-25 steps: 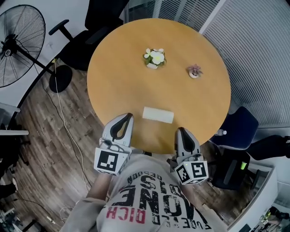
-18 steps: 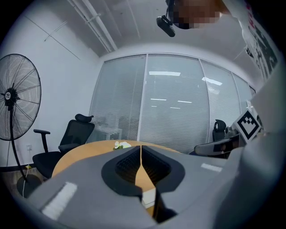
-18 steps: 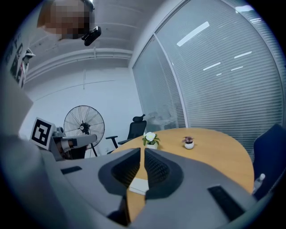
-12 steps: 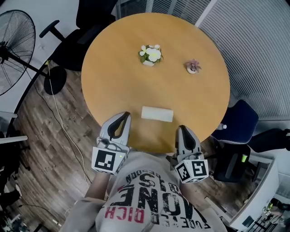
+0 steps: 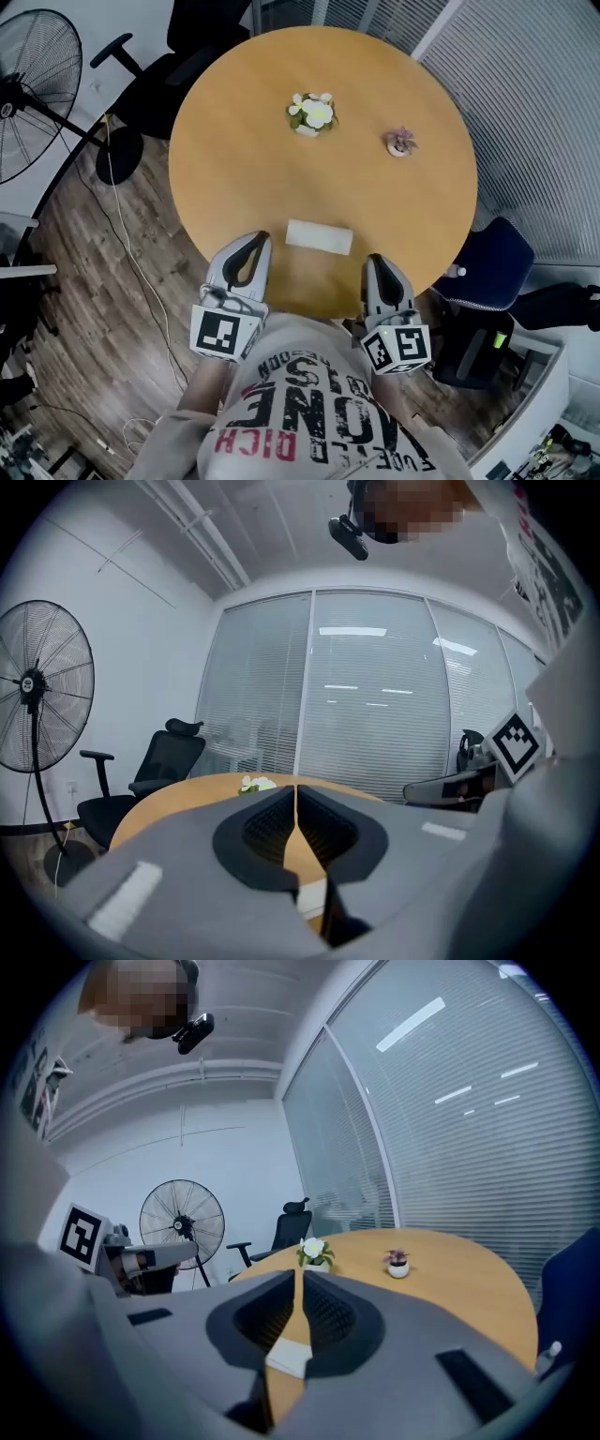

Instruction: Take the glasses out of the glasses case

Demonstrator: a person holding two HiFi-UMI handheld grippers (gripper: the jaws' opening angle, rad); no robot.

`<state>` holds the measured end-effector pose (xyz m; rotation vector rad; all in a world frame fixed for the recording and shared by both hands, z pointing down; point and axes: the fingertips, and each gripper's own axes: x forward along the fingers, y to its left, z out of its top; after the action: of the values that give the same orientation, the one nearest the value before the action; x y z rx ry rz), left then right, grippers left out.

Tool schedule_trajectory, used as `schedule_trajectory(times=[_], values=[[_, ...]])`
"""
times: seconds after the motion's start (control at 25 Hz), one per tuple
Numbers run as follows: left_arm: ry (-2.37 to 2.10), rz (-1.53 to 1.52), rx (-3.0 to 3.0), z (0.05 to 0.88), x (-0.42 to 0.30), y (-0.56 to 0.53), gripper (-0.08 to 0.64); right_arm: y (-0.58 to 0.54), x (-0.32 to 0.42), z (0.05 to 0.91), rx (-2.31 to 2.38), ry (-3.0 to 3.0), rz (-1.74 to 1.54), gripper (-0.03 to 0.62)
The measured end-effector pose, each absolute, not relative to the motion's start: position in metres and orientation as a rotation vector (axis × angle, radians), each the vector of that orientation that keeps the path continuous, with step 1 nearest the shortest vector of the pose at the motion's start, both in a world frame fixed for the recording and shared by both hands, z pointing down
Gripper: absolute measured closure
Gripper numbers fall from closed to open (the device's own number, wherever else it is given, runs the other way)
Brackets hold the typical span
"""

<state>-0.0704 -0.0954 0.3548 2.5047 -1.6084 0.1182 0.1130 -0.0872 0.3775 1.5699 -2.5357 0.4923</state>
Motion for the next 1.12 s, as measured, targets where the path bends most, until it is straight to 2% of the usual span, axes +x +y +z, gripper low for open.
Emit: schedule_trajectory(times=[0.6, 1.08, 1.12], values=[[-1.652, 0.19, 2.472, 0.362, -0.06, -0.095, 0.543, -0.091, 0.134, 0.385, 1.544, -2.541, 0.501, 0.572], [-1.52, 0.572, 2.374, 0.448, -0.072, -0.094, 0.541, -0.096, 0.125, 0.424, 1.297, -2.432, 0.247, 0.571], [-1.502, 0.597, 2.365, 0.456, -0.071, -0.094, 0.524, -0.097, 0.124, 0.428, 1.276, -2.42, 0.237, 0.571]])
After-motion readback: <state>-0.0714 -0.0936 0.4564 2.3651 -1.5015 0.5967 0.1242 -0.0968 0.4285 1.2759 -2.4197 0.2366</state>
